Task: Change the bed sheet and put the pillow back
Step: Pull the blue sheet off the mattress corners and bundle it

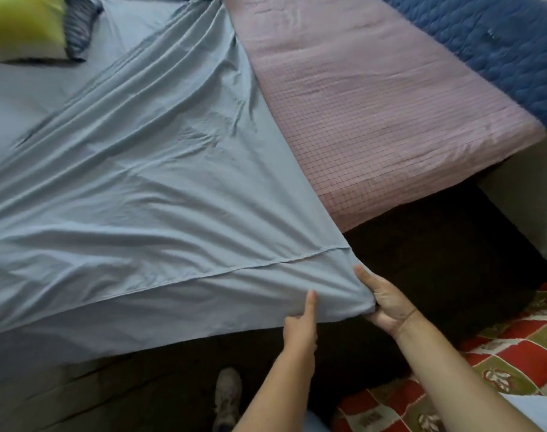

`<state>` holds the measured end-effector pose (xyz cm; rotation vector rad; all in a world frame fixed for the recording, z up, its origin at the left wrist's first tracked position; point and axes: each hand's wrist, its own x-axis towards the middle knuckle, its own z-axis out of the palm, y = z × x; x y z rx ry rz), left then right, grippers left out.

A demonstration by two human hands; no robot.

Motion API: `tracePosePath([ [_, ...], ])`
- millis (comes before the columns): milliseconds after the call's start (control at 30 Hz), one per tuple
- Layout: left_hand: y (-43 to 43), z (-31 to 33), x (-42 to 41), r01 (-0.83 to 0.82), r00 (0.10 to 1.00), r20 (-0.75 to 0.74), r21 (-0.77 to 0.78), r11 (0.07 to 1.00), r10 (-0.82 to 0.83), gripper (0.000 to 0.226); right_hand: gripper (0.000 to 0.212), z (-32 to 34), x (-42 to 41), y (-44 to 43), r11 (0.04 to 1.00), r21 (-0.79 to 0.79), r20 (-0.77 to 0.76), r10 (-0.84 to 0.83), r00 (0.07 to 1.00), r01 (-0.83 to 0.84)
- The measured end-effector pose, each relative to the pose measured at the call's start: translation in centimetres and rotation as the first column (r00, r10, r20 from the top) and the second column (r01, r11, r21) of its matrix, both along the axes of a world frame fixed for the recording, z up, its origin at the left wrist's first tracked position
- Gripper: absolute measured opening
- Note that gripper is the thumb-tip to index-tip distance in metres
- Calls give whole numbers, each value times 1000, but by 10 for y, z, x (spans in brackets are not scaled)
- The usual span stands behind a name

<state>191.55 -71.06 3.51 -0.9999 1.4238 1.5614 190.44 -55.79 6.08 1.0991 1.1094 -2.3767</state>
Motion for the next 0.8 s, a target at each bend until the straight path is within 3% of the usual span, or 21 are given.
tracePosePath([
  [100,6,3,7,-266,949,236,234,935,211,97,39,7,3,1,998,-51,22,50,999,-49],
  [200,12,6,8,-579,815,323,450,680,481,91,41,13,6,7,995,-83,29,60,998,-58],
  [267,13,8,6,-710,691,331,476,519,642,77,36,19,7,13,996,-65,9,58,998,-58],
  [367,4,12,-2,-776,587,323,486,402,743,63,26,25,8,24,999,20,-24,31,999,-30],
  [533,-22,13,-11,-795,551,306,475,377,776,64,29,25,5,29,996,69,-79,-54,995,60],
  [667,-35,12,-14,-815,518,287,450,364,806,41,37,19,-1,25,991,67,-116,-107,987,115],
  [800,-41,7,-18,-812,551,213,359,460,807,25,27,14,-6,19,991,65,-95,-109,990,115],
])
